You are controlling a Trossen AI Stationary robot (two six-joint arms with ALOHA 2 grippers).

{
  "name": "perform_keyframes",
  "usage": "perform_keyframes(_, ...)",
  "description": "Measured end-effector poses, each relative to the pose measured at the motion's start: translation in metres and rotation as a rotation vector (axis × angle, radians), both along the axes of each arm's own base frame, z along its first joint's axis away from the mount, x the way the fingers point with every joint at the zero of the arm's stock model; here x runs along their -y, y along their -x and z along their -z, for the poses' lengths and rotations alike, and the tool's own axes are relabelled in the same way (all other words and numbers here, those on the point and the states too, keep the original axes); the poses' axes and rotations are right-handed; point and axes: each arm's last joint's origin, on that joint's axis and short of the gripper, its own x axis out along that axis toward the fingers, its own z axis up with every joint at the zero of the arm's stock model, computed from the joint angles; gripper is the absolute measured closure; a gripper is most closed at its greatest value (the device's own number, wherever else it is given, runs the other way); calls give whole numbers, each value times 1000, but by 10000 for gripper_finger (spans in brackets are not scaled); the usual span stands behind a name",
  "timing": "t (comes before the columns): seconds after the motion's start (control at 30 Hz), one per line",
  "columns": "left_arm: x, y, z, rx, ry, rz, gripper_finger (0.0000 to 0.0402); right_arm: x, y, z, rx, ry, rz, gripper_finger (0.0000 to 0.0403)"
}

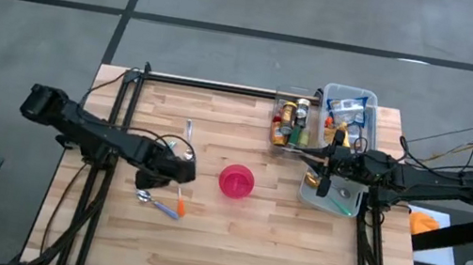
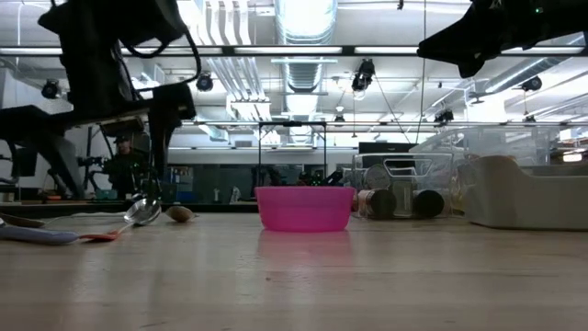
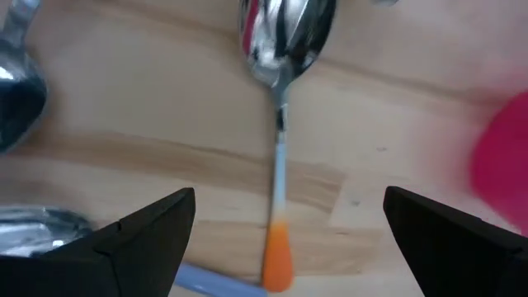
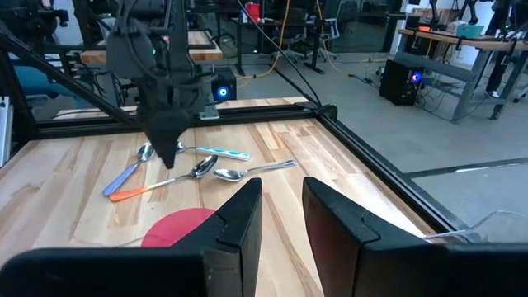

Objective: Pick & Place Food Item
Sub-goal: Put the orange spoon into the gray bin

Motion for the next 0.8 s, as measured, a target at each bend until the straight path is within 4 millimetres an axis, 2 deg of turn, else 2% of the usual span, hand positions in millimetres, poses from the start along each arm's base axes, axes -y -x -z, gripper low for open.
perform_keyframes(0.3,-2,-19,-5,-219,-39,-10,9,0,0,0,0,0,0,316)
perform_keyframes(0.57,-5,-40,16,-301,-67,-10,47,0,0,0,0,0,0,316)
perform_keyframes(0.8,-7,-46,29,-297,-66,-20,59,0,0,0,0,0,0,316)
